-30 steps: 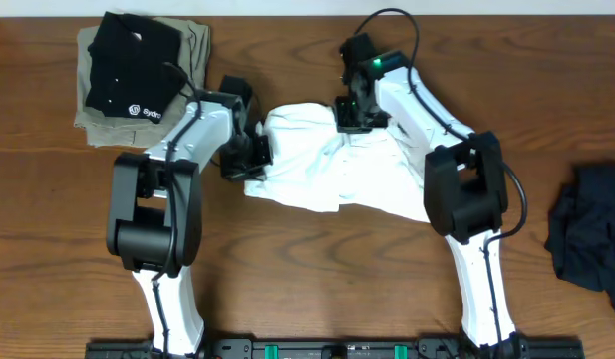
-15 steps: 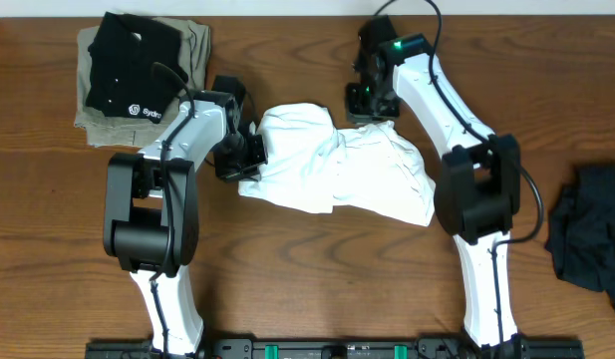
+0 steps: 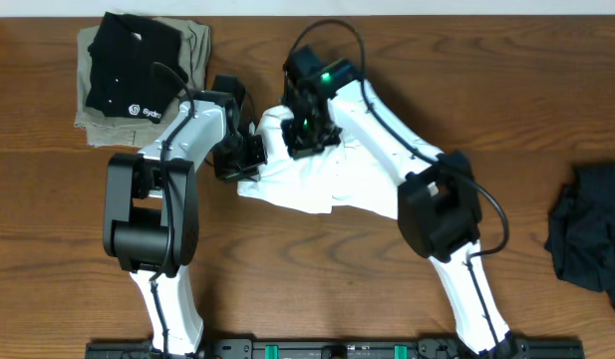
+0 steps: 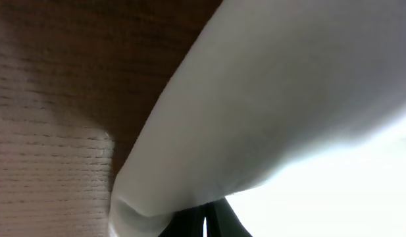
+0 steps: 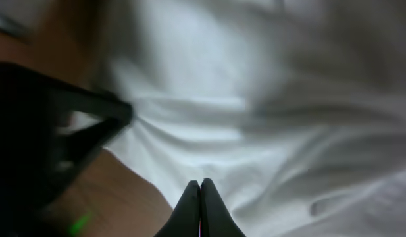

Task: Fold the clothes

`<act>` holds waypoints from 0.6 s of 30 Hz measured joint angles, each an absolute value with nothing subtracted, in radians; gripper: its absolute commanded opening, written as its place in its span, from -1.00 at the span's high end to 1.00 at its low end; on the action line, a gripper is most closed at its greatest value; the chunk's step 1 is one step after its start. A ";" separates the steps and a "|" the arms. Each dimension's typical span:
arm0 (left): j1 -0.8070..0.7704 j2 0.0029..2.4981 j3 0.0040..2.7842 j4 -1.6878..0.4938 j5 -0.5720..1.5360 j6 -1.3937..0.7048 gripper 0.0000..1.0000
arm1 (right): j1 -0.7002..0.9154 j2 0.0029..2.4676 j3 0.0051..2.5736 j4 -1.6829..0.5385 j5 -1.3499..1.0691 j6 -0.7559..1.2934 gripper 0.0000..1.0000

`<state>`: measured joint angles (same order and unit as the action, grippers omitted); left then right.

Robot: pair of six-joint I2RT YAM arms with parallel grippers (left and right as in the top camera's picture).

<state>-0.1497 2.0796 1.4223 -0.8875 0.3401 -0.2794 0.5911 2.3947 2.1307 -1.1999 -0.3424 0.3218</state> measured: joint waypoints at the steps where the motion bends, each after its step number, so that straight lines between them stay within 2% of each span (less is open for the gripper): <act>1: -0.150 2.080 1.422 -0.888 0.340 -0.279 0.88 | 0.591 2.400 2.130 -1.214 -0.330 0.328 0.97; 18: -0.150 2.080 1.422 -0.889 0.339 -0.279 0.88 | 0.473 2.418 2.125 -1.456 -0.006 0.442 0.98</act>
